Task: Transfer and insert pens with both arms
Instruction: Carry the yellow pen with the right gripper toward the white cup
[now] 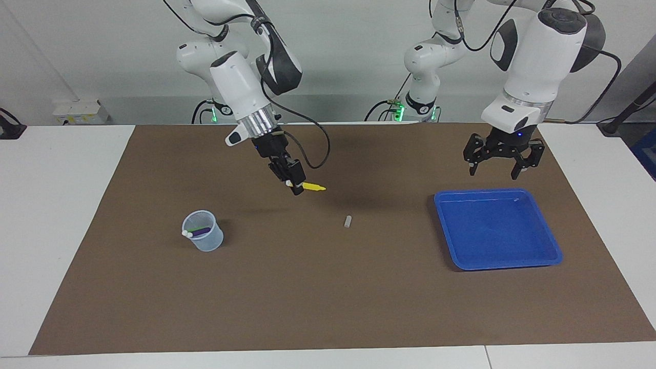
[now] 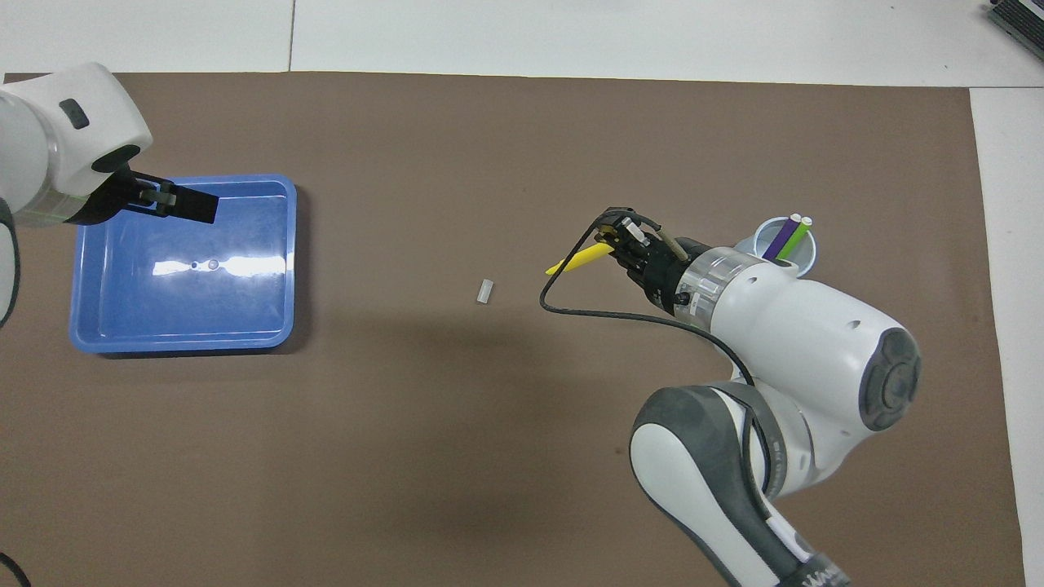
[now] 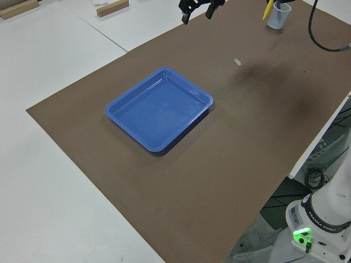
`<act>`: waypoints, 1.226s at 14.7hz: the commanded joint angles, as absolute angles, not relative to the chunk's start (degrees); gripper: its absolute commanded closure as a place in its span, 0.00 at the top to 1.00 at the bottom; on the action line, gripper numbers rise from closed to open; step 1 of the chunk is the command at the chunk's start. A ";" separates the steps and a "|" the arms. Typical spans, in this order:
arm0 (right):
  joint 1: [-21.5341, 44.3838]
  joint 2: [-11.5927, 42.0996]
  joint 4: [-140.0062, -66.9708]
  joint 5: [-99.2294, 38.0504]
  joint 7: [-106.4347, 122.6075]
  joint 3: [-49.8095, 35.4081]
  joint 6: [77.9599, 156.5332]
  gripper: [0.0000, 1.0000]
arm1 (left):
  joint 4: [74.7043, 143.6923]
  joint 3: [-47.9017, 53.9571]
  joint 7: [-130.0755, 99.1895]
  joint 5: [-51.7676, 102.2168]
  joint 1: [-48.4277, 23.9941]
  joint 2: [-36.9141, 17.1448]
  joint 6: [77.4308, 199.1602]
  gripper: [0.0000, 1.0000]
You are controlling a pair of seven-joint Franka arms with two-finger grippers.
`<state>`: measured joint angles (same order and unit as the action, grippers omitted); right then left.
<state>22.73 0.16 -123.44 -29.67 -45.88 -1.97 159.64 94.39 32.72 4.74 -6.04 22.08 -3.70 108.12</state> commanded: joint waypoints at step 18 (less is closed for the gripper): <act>14.85 -5.09 -123.40 -23.29 -37.71 -2.11 147.39 0.00 | 93.43 7.82 2.12 2.02 1.58 1.05 96.07 1.00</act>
<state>15.88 -3.66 -123.21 -23.62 -39.28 -1.68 149.11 93.37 8.88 4.22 1.50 2.94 -1.46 98.75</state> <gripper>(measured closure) 0.841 0.000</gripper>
